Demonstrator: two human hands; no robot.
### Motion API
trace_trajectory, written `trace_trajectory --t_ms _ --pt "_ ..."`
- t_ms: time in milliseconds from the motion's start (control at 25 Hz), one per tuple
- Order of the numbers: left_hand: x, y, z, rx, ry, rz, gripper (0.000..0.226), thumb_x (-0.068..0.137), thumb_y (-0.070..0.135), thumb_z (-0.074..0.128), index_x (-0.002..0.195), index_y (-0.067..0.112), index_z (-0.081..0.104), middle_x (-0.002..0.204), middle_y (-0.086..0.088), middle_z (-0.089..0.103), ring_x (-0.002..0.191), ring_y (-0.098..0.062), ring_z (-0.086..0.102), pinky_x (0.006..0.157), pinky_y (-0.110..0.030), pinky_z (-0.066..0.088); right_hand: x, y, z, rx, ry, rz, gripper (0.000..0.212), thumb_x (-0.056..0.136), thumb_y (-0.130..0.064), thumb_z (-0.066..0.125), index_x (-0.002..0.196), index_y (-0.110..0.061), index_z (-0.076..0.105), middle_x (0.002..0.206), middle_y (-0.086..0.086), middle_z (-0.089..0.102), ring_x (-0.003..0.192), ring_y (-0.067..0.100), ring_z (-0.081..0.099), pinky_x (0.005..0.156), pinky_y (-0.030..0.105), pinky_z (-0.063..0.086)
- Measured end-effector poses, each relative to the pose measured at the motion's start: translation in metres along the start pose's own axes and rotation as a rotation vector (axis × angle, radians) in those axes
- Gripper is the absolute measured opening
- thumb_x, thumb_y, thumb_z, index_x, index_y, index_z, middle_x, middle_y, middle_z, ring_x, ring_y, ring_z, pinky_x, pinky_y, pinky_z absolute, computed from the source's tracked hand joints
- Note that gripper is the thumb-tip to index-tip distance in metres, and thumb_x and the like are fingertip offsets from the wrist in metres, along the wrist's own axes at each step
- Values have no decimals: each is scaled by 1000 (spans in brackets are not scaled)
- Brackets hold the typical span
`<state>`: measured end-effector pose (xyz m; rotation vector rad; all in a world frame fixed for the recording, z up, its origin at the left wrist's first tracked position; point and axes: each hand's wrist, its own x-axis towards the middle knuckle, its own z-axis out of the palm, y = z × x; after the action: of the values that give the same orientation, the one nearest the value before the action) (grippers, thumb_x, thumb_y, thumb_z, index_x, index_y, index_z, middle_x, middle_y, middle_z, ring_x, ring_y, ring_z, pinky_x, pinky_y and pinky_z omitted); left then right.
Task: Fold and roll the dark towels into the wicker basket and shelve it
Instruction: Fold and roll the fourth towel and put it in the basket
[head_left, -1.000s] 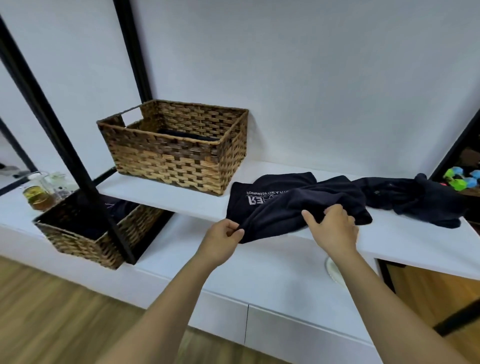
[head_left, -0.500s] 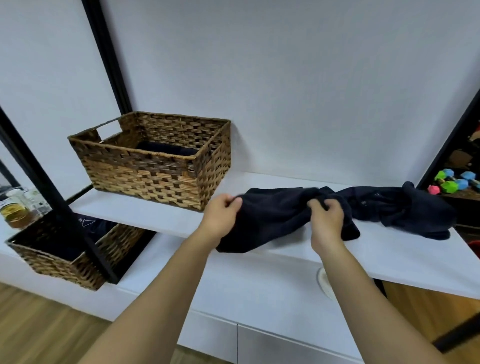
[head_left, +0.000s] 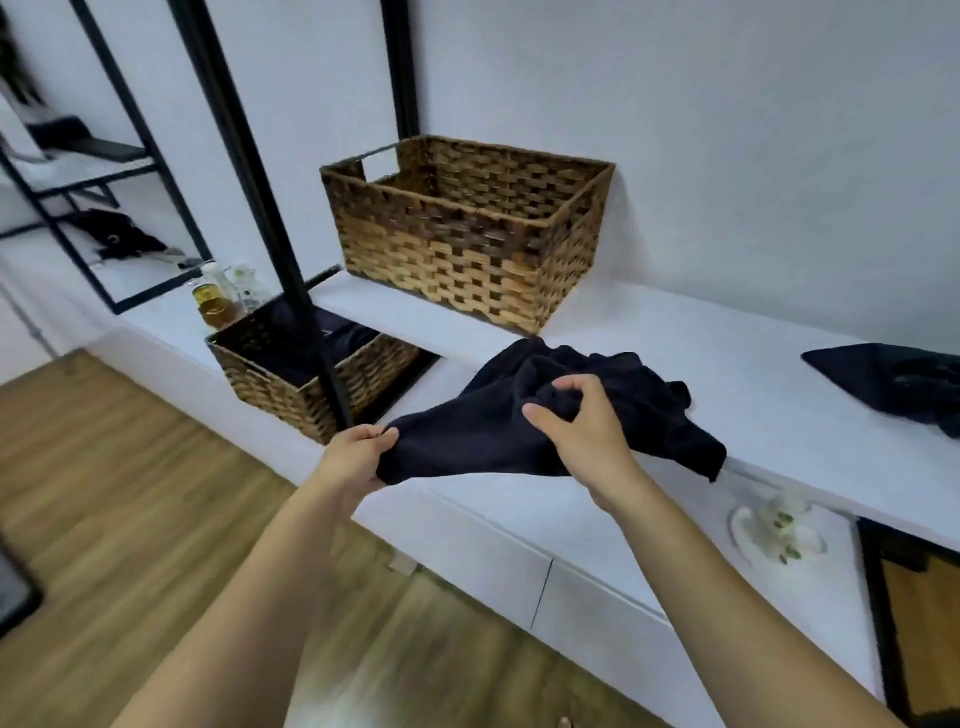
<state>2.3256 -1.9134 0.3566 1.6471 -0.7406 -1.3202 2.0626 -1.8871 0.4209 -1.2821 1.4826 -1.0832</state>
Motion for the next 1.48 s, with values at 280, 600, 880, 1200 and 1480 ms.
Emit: trace_trajectory --t_ms 280,600,880,1200,1480 --pt "-55 -60 -160 243 361 20 18 93 8 68 80 16 58 77 -3 60 76 -21 55 60 -27 42 -24 47 116 -22 -253 224 24 93 -20 67 117 -24 65 108 5 67 88 19 66 76 32 54" --pt "-98 -52 -221 415 476 69 14 94 12 67 105 15 58 93 -2 62 75 -15 55 58 -28 42 -26 59 155 -315 -301 155 19 93 -15 56 104 -26 66 110 4 66 89 21 63 80 33 51" --pt "-104 -50 -231 481 317 -89 21 91 12 71 107 20 60 108 -9 64 95 -26 61 75 -37 56 -35 55 150 -72 -277 301 50 89 5 40 114 -25 70 109 4 60 91 21 58 77 30 49" --pt "-94 -36 -211 509 284 70 17 92 6 67 95 23 64 95 -10 61 80 -24 55 61 -30 46 -26 62 124 12 -323 467 12 96 -6 59 102 -15 63 98 8 64 80 21 63 78 36 54" --pt "-86 -28 -187 487 262 95 13 96 2 60 101 14 59 97 -10 58 81 -21 53 68 -34 49 -20 79 94 9 -324 545 30 101 -2 46 127 -4 60 113 18 63 85 28 64 74 36 56"
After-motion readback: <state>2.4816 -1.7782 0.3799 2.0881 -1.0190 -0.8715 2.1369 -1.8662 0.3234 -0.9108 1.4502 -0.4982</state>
